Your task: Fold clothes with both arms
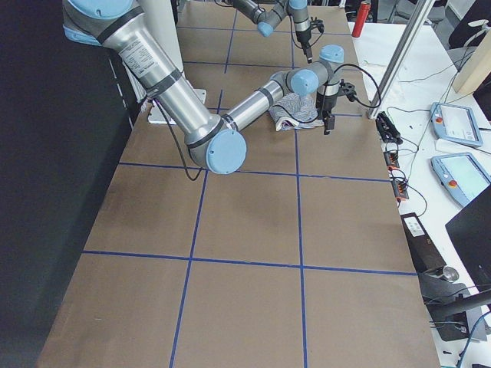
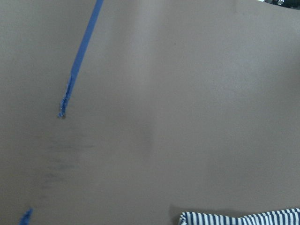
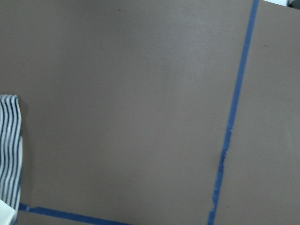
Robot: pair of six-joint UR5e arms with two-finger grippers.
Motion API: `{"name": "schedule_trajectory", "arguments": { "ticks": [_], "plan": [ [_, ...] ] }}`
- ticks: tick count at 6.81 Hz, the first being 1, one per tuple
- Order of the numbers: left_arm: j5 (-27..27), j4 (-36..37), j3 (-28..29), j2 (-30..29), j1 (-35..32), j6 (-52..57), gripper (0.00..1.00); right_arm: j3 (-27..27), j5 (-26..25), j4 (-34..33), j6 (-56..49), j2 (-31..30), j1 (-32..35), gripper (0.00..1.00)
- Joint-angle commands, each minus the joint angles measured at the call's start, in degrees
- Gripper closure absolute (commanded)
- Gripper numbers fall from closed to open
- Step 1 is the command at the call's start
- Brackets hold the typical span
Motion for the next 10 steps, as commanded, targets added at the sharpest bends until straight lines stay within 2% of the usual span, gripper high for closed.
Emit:
{"name": "schedule_trajectory", "arguments": {
  "ticks": [1,3,5,6,7,10],
  "plan": [
    [-4.0,9.1,-10.4,7.3,-8.4,19.0,0.0,7.9,3.9,-10.4,-15.7,-8.2,8.5,0.0],
    [-11.4,9.9,-13.2,17.5,-19.9,43.7,0.0,8.1,14.4,-11.7,-34.4,-19.6,20.9,0.0],
    [-17.1,9.5,-14.0,27.6,-31.5,68.6,0.0,7.8,15.2,-10.9,-50.0,-31.0,29.3,0.0],
    [-17.4,9.4,-14.0,31.4,-34.3,74.1,0.0,7.5,14.9,-7.5,-55.0,-36.9,31.2,0.0],
    [-17.3,9.3,-13.2,31.5,-34.1,72.9,0.0,8.2,14.5,-5.0,-54.8,-37.0,32.3,0.0],
    [-17.2,9.2,-11.2,31.8,-34.0,70.7,0.0,9.2,13.4,-4.9,-46.2,-37.2,33.3,0.0]
  ]
}}
